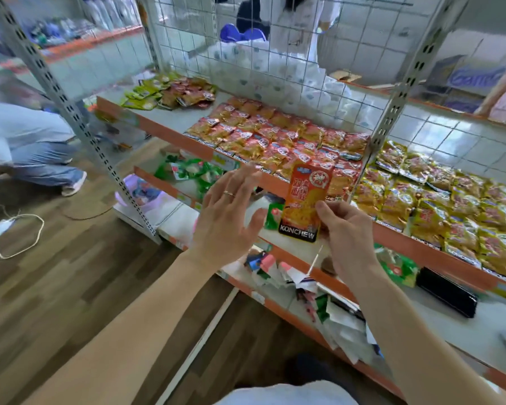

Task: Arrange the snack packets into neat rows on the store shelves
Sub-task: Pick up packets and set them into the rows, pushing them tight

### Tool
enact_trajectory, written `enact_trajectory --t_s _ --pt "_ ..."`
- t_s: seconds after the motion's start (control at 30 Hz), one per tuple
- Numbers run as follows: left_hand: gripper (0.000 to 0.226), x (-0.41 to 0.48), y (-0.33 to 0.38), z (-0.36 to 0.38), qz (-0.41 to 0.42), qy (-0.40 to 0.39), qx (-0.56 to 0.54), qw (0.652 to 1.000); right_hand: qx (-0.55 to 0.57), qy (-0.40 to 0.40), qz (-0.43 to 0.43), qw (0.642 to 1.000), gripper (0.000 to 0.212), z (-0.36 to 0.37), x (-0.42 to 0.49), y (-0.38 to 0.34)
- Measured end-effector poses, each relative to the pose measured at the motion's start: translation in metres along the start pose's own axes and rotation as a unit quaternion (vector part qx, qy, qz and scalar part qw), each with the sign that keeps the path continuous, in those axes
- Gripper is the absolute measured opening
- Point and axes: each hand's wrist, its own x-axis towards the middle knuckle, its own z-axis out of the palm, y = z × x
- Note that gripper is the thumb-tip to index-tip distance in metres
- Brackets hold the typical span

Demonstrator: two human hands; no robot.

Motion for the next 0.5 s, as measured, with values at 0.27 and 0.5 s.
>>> enact_trajectory --t_s 0.27,0.5 --pt "0.063 0.023 -0.038 -0.001 -0.023 -0.01 -0.001 1.0 -0.006 -0.009 0.006 1.0 0.018 0.035 0.027 0.0" --pt "0.061 0.065 -0.09 0.008 -0.031 -0.019 0.007 0.999 -0.022 -0.026 0.014 0.999 0.018 0.087 0.084 0.0"
